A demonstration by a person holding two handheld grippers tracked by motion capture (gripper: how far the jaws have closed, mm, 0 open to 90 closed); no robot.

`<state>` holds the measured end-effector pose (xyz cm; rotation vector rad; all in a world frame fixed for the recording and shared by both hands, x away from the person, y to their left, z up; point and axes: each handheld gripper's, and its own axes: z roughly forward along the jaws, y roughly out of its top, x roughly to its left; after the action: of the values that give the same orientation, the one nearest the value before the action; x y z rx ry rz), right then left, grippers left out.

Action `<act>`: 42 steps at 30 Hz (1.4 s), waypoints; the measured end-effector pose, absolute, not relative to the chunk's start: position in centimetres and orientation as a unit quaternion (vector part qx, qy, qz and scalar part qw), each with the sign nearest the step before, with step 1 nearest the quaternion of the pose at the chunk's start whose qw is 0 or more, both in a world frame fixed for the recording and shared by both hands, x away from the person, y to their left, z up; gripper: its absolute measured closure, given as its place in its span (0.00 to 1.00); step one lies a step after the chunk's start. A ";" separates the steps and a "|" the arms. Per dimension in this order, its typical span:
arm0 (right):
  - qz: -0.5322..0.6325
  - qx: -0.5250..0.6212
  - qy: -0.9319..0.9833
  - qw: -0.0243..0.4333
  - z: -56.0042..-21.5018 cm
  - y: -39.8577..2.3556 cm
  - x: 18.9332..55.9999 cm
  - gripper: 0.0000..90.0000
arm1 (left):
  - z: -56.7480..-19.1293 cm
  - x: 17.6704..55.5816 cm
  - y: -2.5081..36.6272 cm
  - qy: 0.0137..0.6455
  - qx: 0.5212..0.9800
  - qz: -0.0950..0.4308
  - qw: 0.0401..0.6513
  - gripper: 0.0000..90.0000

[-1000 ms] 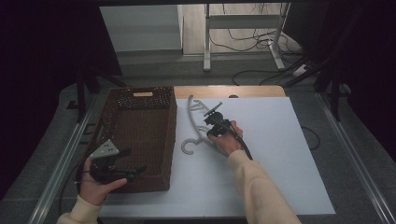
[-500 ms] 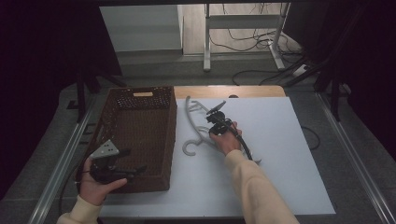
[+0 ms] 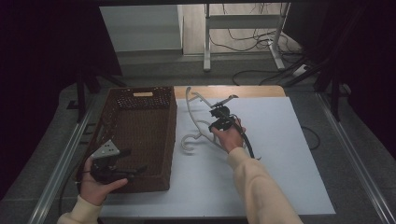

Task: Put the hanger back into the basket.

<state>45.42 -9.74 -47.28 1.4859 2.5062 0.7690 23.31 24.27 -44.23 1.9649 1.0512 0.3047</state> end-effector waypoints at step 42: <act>0.451 0.514 0.729 -0.026 -39.5 -16.4 39.3 0.91 | -43.9 24.4 10.4 0.337 0.815 0.050 0.469 0.19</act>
<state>39.28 -16.38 -39.50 1.6416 2.3299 1.4395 24.36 10.39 -43.91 1.9974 0.8264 0.1230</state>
